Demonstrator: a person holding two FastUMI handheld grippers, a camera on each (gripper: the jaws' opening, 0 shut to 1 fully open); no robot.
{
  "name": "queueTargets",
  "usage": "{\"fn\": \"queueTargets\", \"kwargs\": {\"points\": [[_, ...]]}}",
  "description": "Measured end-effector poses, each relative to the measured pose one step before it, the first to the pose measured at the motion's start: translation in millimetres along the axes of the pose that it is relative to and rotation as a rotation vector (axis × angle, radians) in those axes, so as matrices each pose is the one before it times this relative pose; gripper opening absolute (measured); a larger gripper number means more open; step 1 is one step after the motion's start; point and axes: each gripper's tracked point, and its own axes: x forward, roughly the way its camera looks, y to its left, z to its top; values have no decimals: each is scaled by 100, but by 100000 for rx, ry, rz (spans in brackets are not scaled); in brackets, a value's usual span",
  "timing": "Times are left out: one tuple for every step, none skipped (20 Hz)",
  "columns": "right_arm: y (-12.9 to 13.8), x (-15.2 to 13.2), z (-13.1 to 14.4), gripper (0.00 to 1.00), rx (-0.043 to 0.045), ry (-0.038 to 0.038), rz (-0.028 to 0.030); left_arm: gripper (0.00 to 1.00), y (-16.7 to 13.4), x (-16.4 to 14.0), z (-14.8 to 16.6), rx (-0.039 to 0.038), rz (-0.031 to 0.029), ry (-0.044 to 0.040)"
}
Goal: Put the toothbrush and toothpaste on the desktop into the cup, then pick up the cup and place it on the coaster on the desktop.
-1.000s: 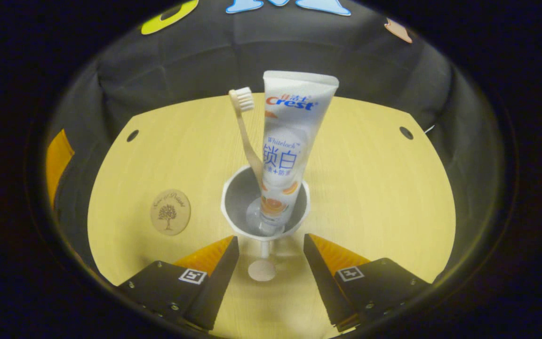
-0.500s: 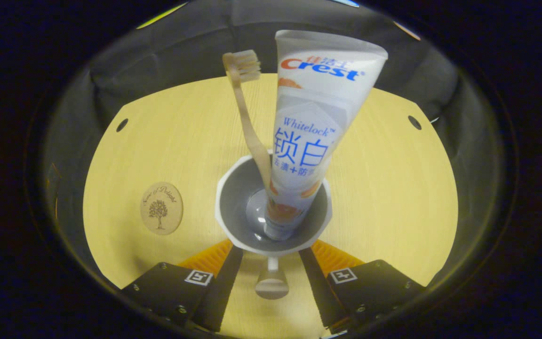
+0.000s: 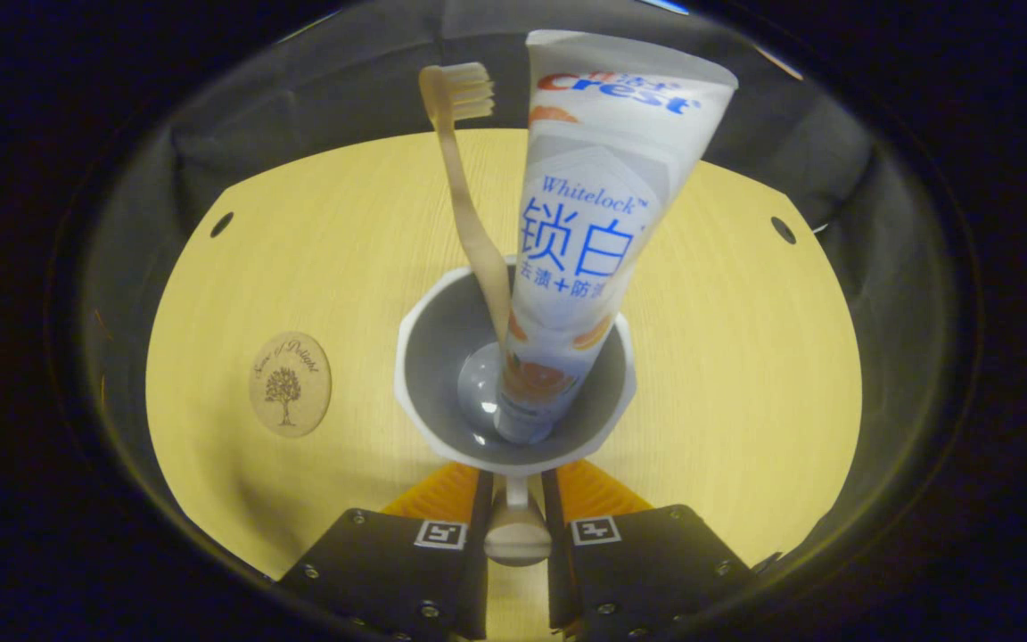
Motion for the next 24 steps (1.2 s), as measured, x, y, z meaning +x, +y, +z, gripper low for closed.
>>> {"fn": "queueTargets", "kwargs": {"points": [[-40, 397, 64, 28, -127, -682, -195, 97, 69, -85, -40, -339, 33, 188], [-132, -562, 28, 25, -1398, -719, -496, 96, 133, -98, -17, -212, 401, 52], [-50, -245, 188, 25, -898, -1171, -267, 96, 74, -87, -81, -224, 106, 98], [291, 119, 161, 25, -1145, -1746, 134, 97, 159, -141, -61, -156, 353, 86], [214, -188, 143, 25, -1312, -971, 399, 97, 183, -194, -8, -223, 270, 110], [529, -474, 91, 25, -948, -771, 883, 97, 210, -167, 13, -242, 306, -9], [507, -419, 161, 25, -700, -387, 946, 97, 358, -266, 65, -92, 785, -73], [554, -192, 122, 25, -578, -456, 1201, 96, 421, -282, -6, -171, 791, -146], [642, -355, 200, 25, -737, -188, 1352, 96, 420, -322, 44, -257, 698, -263], [744, -234, 108, 25, -803, -98, 1363, 97, 470, -332, 66, -147, 1011, -60], [660, -205, 237, 25, -1266, -196, 1269, 96, 527, -410, 100, -202, 814, -122], [825, -60, 134, 25, -1538, -282, 1270, 97, 594, -357, 87, -288, 953, -174], [963, 54, 187, 22, -1459, -470, 1336, 97, 652, -415, 142, -319, 963, -206], [1198, 400, -132, 25, -1833, 25, 1278, 97, 665, -398, 240, -340, 1281, -405], [930, 47, 180, 25, -1615, 14, 1101, 97, 677, -452, 114, -461, 1178, -308], [906, -54, 166, 25, -1634, -57, 1217, 97, 712, -534, 176, -548, 1258, -355], [728, -129, 251, 25, -1582, 104, 1102, 97, 777, -369, 105, -446, 1395, -250], [884, 95, 130, 29, -1439, -47, 870, 97, 752, -381, 173, -531, 1434, -387], [748, 212, 263, 25, -1362, 132, 762, 97, 658, -367, 102, -703, 1214, -234], [828, 440, 29, 29, -1351, 273, 610, 94, 751, -325, 57, -620, 1211, -176], [662, 262, 93, 29, -1296, 267, 403, 96, 727, -304, 33, -473, 1089, -230], [484, 509, 151, 25, -1383, -136, 379, 96, 639, -252, 13, -188, 1149, -38], [242, -8, 165, 25, -1362, -139, 176, 96, 535, -316, 47, -283, 687, -276], [647, -370, 405, 25, -1392, 197, -21, 96, 468, -194, 104, -258, 790, -214]]}}
